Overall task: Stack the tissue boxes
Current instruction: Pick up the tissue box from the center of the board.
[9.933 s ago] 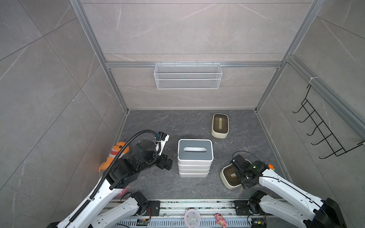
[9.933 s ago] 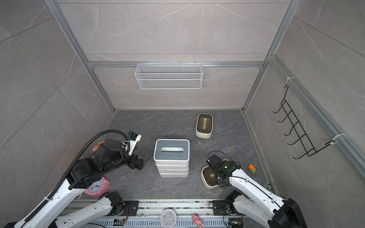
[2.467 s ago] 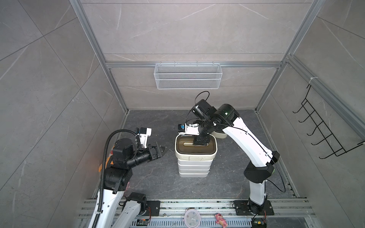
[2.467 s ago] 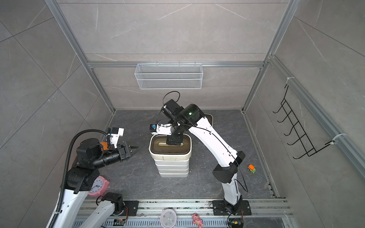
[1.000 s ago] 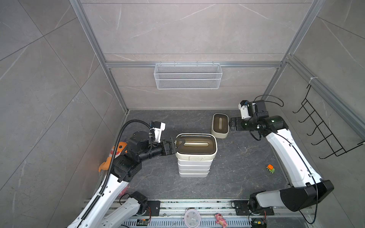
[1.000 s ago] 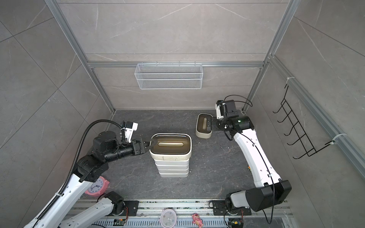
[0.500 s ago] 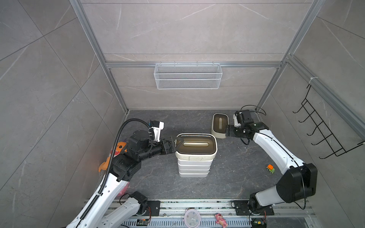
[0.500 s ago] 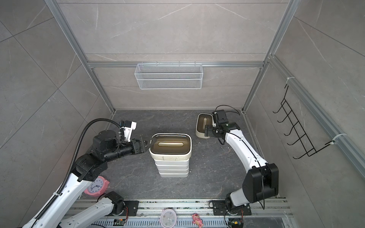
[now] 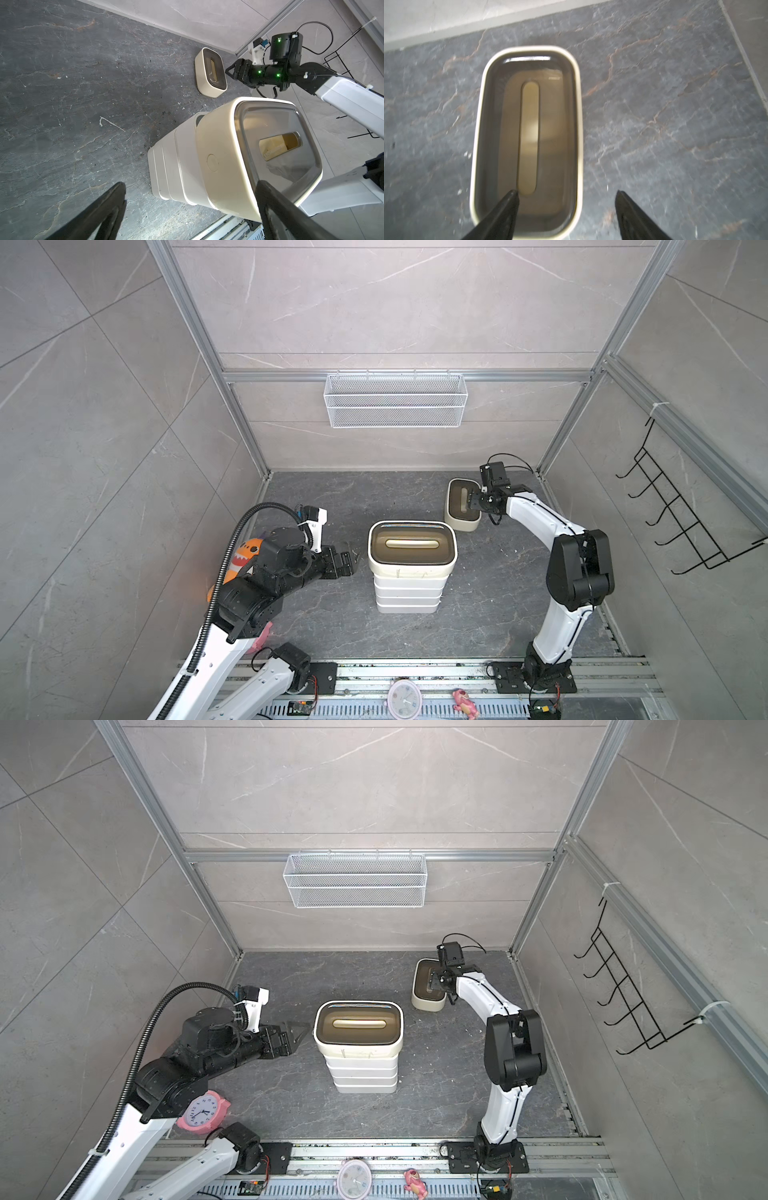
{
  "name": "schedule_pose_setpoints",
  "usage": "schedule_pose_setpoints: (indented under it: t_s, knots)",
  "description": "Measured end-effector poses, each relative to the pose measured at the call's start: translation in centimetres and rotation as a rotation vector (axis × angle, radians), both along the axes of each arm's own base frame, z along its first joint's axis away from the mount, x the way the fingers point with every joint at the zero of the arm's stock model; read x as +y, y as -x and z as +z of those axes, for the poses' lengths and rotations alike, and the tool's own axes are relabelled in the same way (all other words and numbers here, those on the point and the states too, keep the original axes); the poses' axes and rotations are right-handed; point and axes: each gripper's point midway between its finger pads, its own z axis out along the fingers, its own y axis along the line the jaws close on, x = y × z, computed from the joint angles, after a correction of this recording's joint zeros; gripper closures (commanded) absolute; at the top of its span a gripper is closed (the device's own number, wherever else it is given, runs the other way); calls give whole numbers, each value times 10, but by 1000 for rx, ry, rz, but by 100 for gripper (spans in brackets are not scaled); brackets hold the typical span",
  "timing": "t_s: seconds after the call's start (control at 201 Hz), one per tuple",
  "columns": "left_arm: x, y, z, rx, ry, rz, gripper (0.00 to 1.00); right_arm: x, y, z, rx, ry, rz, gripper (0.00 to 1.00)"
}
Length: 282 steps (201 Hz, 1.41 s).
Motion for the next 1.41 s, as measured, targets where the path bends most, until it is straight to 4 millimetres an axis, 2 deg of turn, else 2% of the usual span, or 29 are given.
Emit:
schedule_pose_setpoints:
  t_s: [0.184, 0.319, 0.464, 0.783, 1.052, 1.266, 1.406]
  knots:
    - [0, 0, -2, 0, 1, -2, 0, -7, -34, -16, 2, -28, -13, 30]
    - [-1, -3, -8, 6, -6, 4, 0, -3, -37, -30, 28, -45, 8, 30]
    - [-2, -7, -13, 19, -15, 13, 0, 2, -42, -34, 32, -54, 27, 31]
    - [-4, -13, -14, 21, -17, 22, 0, 3, -41, -44, 54, -55, 38, 36]
    - [-3, -12, -12, 16, -9, 25, 0, 3, -39, -47, 64, -49, 48, 36]
    - [-2, -10, -10, 8, -3, 25, 0, 3, -30, -60, 99, -47, 58, 38]
    - [0, -7, -5, -8, 7, 25, 0, 3, -23, -69, 123, -46, 62, 43]
